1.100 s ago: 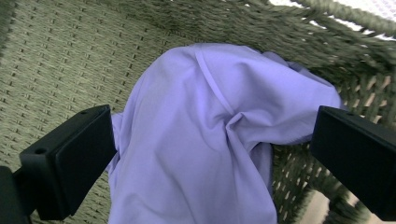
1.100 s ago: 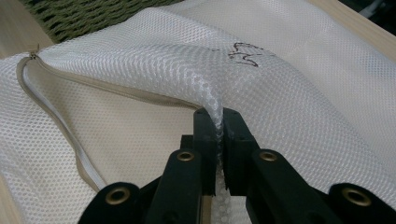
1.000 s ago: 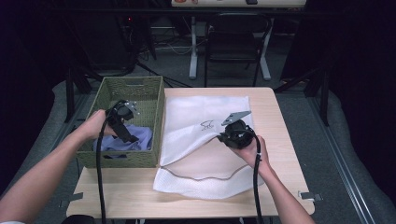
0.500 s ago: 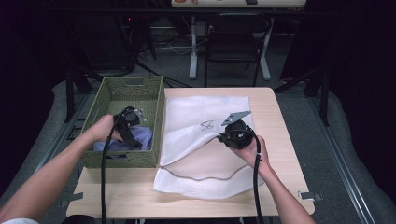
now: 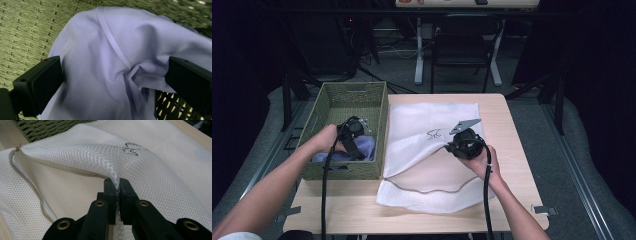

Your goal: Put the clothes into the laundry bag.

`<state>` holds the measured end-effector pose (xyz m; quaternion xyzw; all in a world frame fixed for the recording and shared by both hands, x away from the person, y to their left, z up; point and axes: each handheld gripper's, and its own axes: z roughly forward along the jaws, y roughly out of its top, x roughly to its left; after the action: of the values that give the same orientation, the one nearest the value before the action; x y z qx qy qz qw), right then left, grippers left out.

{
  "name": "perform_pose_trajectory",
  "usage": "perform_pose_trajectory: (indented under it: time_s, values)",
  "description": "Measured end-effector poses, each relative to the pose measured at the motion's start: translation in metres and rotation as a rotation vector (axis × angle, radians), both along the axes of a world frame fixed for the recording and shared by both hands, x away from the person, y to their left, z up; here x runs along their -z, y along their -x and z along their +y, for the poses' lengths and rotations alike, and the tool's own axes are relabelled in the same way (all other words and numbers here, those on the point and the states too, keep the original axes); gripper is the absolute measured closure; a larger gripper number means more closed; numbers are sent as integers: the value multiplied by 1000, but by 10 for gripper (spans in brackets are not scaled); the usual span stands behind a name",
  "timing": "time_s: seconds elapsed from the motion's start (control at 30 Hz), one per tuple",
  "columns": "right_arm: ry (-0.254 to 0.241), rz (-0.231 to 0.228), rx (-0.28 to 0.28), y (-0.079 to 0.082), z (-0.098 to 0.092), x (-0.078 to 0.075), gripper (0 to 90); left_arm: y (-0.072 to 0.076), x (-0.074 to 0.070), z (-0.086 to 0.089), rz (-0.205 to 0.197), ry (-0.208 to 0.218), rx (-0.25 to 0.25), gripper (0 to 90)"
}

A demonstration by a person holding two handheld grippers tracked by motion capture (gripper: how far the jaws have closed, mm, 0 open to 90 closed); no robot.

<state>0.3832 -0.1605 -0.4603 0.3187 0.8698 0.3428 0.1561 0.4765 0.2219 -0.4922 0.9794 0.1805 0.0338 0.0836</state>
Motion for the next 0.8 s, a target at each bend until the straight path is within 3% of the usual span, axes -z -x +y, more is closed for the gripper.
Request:
perform_pose_trajectory:
  time_s: [0.47, 0.8]
  values:
    - [-1, 1, -4, 0, 0, 0, 859, -6, 12, -2, 30, -28, 4, 55]
    - [-3, 0, -3, 0, -1, 0, 859, -8, 18, 0, 49, -33, 11, 142]
